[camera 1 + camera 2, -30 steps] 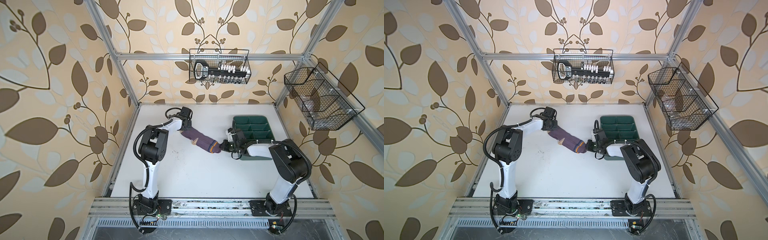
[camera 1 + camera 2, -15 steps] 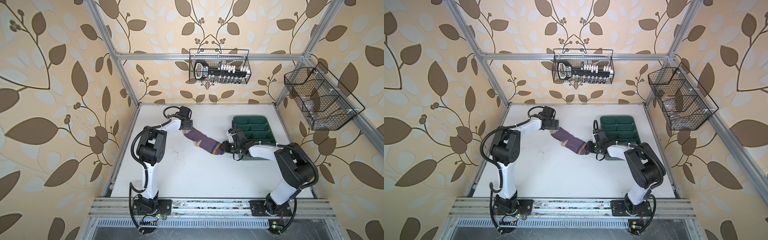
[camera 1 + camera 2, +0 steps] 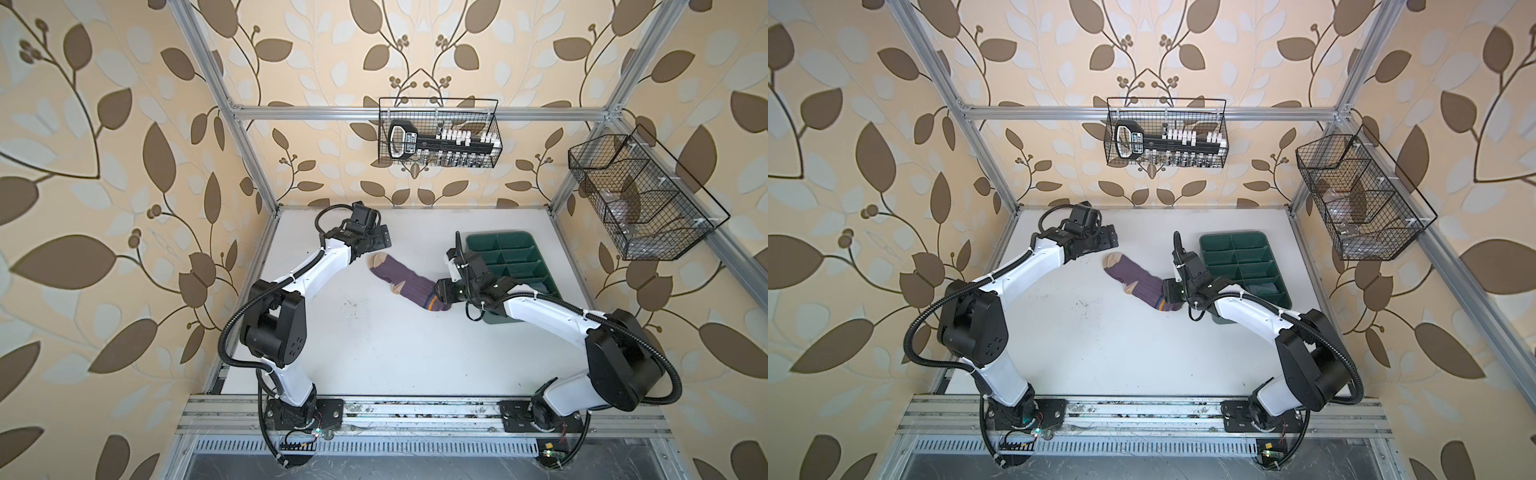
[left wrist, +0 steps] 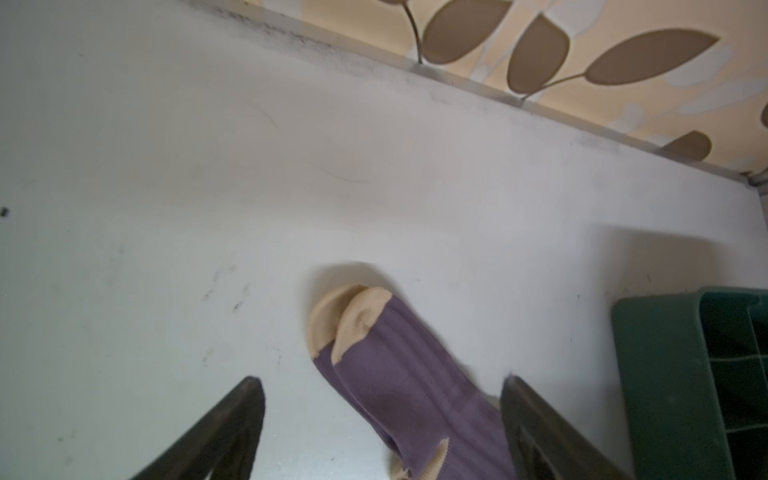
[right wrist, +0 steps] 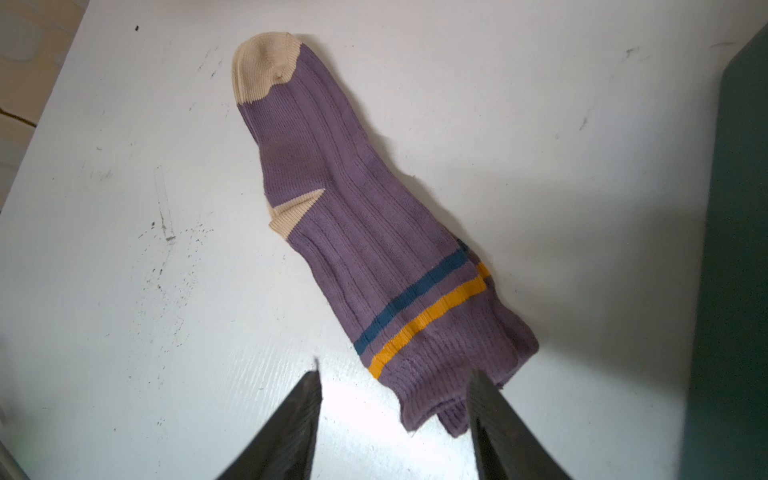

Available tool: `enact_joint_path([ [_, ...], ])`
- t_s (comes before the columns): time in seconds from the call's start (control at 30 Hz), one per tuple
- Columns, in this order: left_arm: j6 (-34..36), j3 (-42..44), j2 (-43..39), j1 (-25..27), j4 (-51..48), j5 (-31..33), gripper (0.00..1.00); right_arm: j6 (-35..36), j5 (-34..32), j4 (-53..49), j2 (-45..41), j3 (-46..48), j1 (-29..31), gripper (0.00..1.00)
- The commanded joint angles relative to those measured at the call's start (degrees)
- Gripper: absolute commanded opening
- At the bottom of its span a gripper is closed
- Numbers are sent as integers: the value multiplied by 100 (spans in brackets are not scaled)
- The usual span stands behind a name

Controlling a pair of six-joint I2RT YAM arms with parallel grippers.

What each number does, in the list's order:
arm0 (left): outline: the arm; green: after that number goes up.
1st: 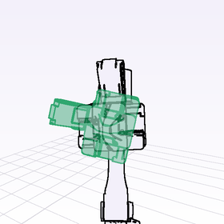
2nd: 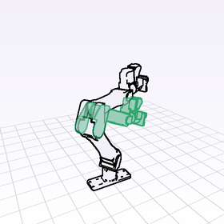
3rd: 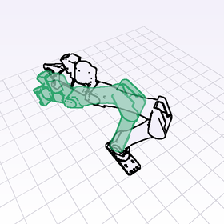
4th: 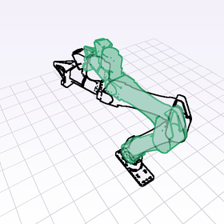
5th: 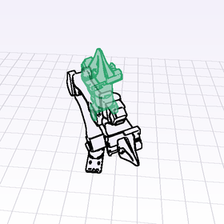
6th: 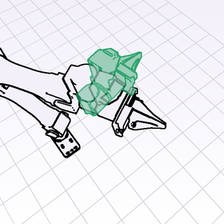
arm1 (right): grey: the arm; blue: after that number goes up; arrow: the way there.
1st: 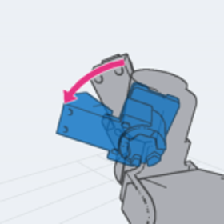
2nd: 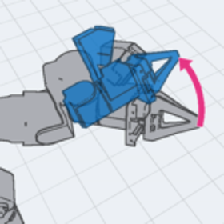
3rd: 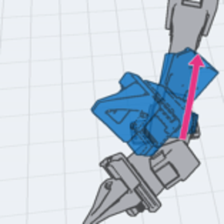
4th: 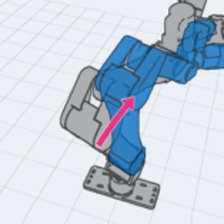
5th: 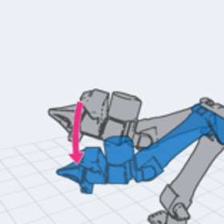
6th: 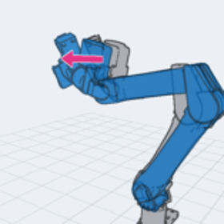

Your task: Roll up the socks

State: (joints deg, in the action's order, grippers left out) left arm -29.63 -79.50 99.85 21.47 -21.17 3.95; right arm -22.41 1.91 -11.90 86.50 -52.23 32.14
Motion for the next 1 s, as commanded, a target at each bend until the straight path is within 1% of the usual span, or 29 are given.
enact_joint_path([
  [0.0, -651, 133, 288, 30, 620, -710, 80, 372, 299, -150, 294, -217, -41, 49],
  [0.07, -906, 144, 526, 32, 930, -965, 69, 402, 314, -227, 508, -309, -54, 41],
  [0.13, -1144, 173, 746, 41, 1218, -1042, 67, 391, 301, -242, 720, -362, -66, 32],
  [0.2, -1306, 222, 923, 58, 1498, -1054, 63, 369, 291, -215, 866, -368, -77, 26],
  [0.33, -1455, 134, 1361, 67, 1743, -993, 54, 325, 162, -182, 1176, -341, -129, 18],
  [0.4, -1425, 51, 1541, 67, 1615, -793, 49, 284, 54, -190, 1291, -314, -152, 17],
  [0.5, -1303, -15, 1728, 67, 1424, -559, 46, 256, -123, -173, 1426, -238, -159, 16],
  [0.7, -960, -228, 2021, 67, 1106, -431, 45, 125, -358, -172, 1459, 45, 63, 15],
  [0.77, -771, -382, 2115, 67, 1026, -493, 45, 13, -410, -153, 1349, 182, 202, 15],
  [0.83, -483, -603, 2249, 67, 963, -697, 46, -188, -399, -115, 1236, 299, 379, 15],
  [0.97, 28, -1092, 2560, 76, 865, -1356, 46, -643, -180, 53, 1016, 381, 703, 16],
])
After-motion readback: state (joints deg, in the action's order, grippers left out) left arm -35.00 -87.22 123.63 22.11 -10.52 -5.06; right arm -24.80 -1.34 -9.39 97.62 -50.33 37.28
